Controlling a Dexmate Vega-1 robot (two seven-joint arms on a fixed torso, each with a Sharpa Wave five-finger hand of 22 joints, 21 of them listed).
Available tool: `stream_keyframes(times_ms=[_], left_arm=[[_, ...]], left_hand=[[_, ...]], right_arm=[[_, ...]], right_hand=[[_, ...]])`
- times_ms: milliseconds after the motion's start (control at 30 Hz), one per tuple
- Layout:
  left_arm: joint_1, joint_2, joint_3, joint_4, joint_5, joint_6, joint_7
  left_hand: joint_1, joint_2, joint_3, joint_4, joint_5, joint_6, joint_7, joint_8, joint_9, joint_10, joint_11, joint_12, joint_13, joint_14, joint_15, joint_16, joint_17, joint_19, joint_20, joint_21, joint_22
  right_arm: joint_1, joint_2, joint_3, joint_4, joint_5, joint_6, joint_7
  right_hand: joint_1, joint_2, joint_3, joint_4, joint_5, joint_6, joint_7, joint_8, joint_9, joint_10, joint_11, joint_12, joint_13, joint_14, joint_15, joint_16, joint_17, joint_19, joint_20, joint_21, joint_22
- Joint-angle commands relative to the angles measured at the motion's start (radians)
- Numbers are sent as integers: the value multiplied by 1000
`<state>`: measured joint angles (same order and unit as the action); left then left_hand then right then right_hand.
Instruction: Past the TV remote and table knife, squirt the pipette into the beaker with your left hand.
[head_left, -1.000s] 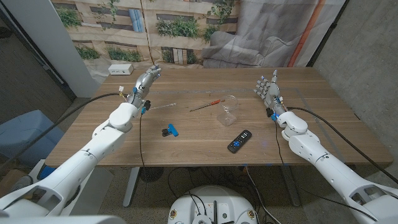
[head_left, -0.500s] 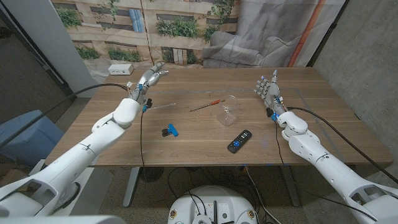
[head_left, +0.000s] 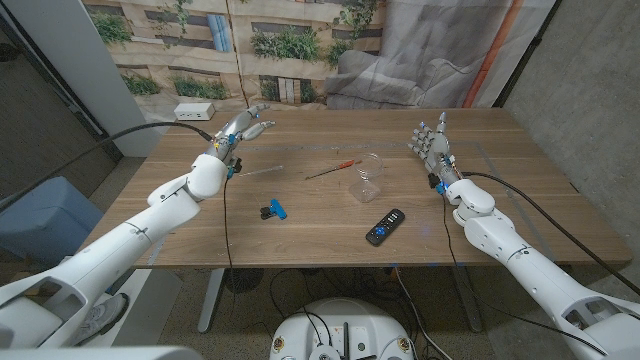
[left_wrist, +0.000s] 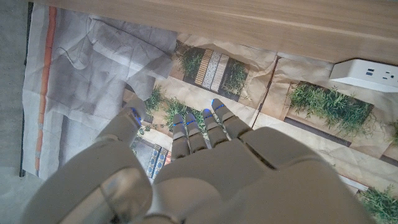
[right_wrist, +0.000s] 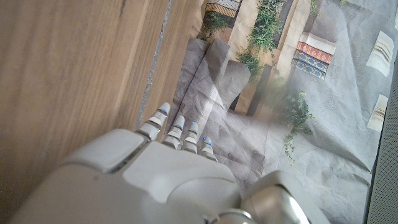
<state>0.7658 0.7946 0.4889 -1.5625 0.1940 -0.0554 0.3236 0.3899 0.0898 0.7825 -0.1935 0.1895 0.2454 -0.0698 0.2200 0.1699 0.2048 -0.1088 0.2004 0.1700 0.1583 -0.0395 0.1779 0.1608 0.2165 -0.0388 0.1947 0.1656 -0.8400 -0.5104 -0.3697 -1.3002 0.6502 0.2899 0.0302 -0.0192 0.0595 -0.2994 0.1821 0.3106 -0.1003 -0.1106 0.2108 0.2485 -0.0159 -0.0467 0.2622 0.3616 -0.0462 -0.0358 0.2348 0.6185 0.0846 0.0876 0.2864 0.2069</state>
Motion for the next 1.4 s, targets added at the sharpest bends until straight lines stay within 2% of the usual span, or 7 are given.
stream_keyframes(times_ms=[33,267,600,800,933,1133,1400], left_arm=[[-42,46,47,-1,147,62,-15],[-69,70,69,-52,185,178,-120],[-103,98,116,-132,275,318,-245],[-126,114,148,-176,330,394,-335],[-147,124,176,-203,382,440,-404],[-146,127,179,-211,404,426,-406],[-149,130,202,-239,487,481,-457]], left_hand=[[36,-15,-6,-6,5,29,-7,11,4,31,-11,9,5,30,-71,7,3,20,-29,0,1],[86,-46,-15,-7,5,51,-32,10,4,65,-34,8,6,52,-78,5,3,37,-27,0,2],[180,-104,-34,-5,6,104,-36,16,5,143,-59,15,7,98,-81,6,4,67,-23,1,3],[195,-114,-40,-4,5,111,-34,15,5,152,-61,13,7,101,-75,4,4,72,-21,1,4],[212,-127,-49,-2,3,123,-42,15,5,163,-61,12,7,98,-70,1,4,68,-7,-2,4],[224,-145,-69,4,-3,150,-51,18,5,182,-73,11,8,95,-67,0,5,69,14,-3,5],[240,-157,-82,4,-4,164,-47,16,5,200,-73,11,8,100,-64,1,5,69,20,-4,5]], right_arm=[[-1,0,0,-1,0,0,0],[0,0,0,0,0,0,0],[0,0,0,1,0,0,0],[0,0,0,1,0,0,0],[0,0,0,1,0,0,0],[0,0,0,1,0,0,0],[0,0,0,1,0,0,0]], right_hand=[[0,58,-7,1,5,1,-10,6,6,-9,-2,1,3,-12,-78,2,4,3,-1,4,5],[0,58,-7,1,5,2,-9,7,6,-1,-6,4,3,-12,-79,2,4,3,0,4,5],[0,58,-7,1,5,2,-9,7,6,-8,-7,2,3,-11,-79,2,4,3,0,4,5],[0,58,-7,1,5,2,-9,7,6,-4,-5,3,3,-9,-79,3,4,3,0,4,5],[0,58,-7,1,5,2,-9,7,6,-9,-1,1,3,-10,-79,3,4,3,0,4,5],[0,58,-7,1,5,2,-9,7,6,-1,-4,5,3,-11,-79,3,4,3,-1,4,5],[0,59,-6,1,5,3,-9,7,6,2,-3,6,4,-10,-79,3,4,3,0,4,5]])
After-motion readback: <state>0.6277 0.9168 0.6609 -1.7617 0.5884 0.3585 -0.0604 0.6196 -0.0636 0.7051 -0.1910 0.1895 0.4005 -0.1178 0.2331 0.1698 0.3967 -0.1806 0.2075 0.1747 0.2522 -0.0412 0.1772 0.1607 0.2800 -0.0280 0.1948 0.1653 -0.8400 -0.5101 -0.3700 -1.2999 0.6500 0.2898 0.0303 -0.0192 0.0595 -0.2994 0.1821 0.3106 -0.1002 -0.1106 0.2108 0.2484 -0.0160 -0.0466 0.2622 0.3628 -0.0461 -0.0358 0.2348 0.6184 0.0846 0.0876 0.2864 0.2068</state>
